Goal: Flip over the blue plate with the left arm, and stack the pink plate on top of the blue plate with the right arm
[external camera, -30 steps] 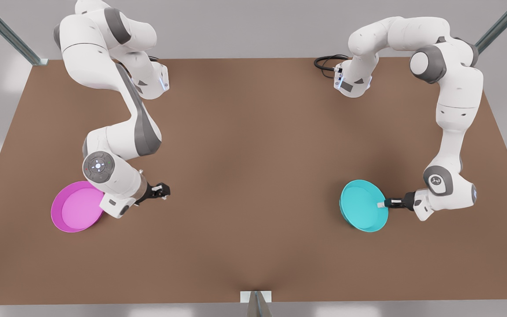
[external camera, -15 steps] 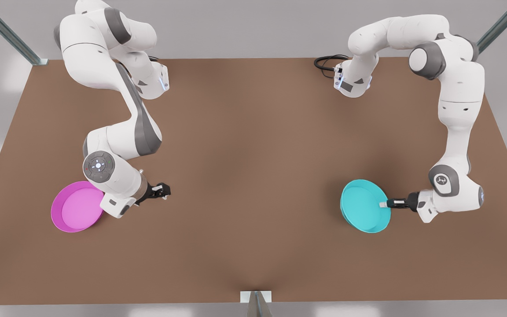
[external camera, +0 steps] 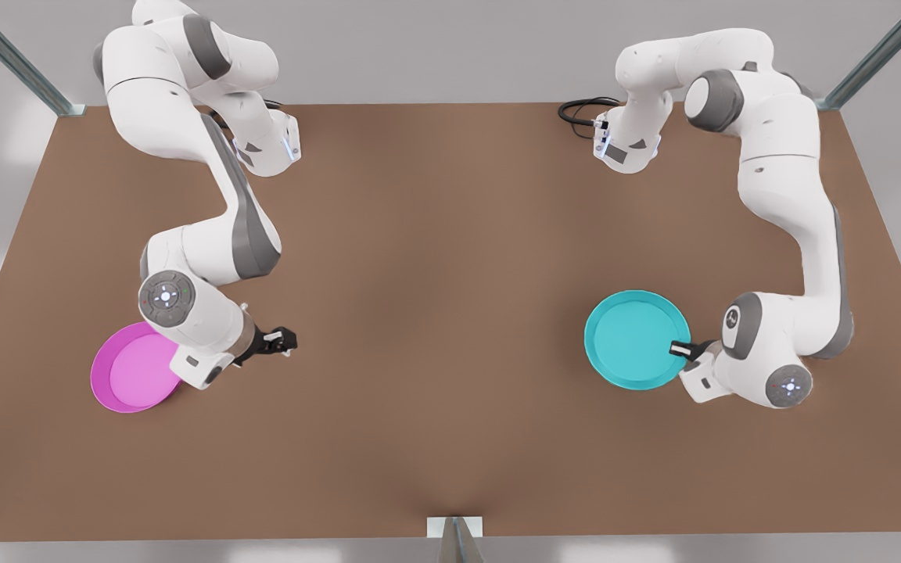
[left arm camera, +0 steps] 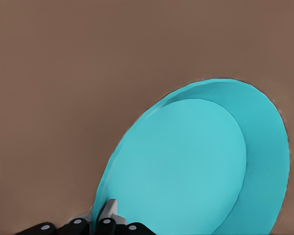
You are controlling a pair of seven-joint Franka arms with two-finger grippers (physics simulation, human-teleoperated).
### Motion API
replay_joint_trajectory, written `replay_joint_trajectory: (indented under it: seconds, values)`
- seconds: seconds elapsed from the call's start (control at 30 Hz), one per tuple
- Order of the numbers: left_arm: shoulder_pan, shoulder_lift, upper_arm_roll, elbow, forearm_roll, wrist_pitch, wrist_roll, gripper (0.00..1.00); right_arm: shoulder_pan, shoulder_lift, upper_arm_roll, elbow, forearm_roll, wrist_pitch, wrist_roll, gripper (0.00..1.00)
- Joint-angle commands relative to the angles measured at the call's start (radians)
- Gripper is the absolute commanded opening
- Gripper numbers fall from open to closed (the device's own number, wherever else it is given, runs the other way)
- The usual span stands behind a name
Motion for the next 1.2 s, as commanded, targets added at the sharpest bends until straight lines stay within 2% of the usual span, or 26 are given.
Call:
replay_joint_trajectory:
  seconds: [0.0, 0.1, 0.2, 0.33, 0.47, 0.9, 1.17]
  values:
    - [-0.012, 0.000, 0.001, 0.007, 0.114, -0.017, -0.019, 0.21, -0.001, 0.000, 0.000, 0.000, 0.000, 0.000, 0.000, 1.00]
    - [-0.127, -0.014, 0.005, 0.018, 0.229, -0.117, -0.189, 0.21, 0.004, 0.000, 0.000, 0.000, 0.000, 0.000, 0.000, 1.00]
    - [-0.269, -0.012, 0.004, 0.072, 0.464, -0.257, -0.255, 0.21, -0.002, 0.000, 0.000, 0.000, 0.000, 0.000, 0.000, 1.00]
    - [-0.440, -0.006, 0.004, 0.070, 0.752, -0.402, -0.262, 0.21, -0.002, 0.000, 0.000, 0.000, 0.002, 0.001, 0.000, 1.00]
    - [-0.580, 0.040, 0.004, 0.064, 0.938, -0.498, -0.262, 0.21, -0.001, 0.000, 0.000, 0.000, 0.000, 0.000, 0.000, 1.00]
    - [-0.945, 0.239, 0.008, 0.056, 1.169, -0.743, -0.407, 0.21, -0.009, 0.000, 0.000, 0.000, 0.002, 0.001, 0.000, 1.00]
    - [-1.068, 0.344, 0.008, 0.056, 1.205, -0.792, -0.412, 0.21, -0.004, 0.000, 0.000, 0.000, 0.000, 0.000, 0.000, 1.00]
